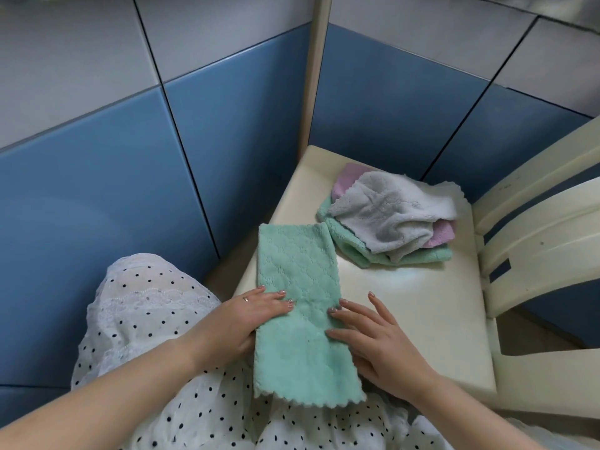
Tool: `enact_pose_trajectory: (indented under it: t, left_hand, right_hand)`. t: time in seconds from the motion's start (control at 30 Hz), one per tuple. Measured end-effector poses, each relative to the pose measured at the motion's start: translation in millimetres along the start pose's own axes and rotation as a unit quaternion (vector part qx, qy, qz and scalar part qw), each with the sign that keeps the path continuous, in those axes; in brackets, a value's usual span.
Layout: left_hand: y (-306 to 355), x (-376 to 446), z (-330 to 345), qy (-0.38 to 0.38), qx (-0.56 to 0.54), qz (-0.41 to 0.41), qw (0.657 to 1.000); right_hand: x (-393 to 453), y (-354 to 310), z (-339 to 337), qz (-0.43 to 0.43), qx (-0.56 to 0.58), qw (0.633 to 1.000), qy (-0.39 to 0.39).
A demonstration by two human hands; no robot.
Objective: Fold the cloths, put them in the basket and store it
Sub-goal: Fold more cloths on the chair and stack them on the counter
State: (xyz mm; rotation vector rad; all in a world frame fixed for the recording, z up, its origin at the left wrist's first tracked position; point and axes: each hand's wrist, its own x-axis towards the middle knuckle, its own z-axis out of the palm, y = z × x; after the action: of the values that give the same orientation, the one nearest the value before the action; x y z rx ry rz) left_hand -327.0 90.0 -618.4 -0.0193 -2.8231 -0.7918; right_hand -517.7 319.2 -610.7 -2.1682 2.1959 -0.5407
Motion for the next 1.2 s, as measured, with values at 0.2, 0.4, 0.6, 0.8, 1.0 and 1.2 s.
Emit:
enact_pose_trajectory:
  t: [0.2, 0.4, 0.6, 0.8, 1.0, 1.2]
  left_hand:
    - [25, 11, -27, 0.129, -0.26, -0.233, 0.928]
    - [25, 33, -28, 0.185, -0.328, -0.312, 0.872]
    - [16, 41, -26, 0.139, -0.24, -0.336, 0.9]
    - [21, 50, -31, 0.086, -0.176, -0.375, 0.906]
    - [12, 52, -35, 0.038, -0.177, -0.4, 0.898]
    - [12, 62, -29, 0.113, 0.128, -0.273, 0.947]
  right_hand:
    - [47, -24, -16, 0.218, 0.269, 0.926, 0.147]
    - [99, -11, -16, 0.343, 0.301, 0.878, 0.143]
    - [109, 4, -4, 0.419, 0.259, 0.866, 0.085]
    - [115, 9, -6, 0.441, 0.222, 0.869, 0.045]
    - [114, 12, -5, 0.461, 0.206, 0.862, 0.045]
    - [120, 8, -3, 0.258, 0.041, 0.956, 0.133]
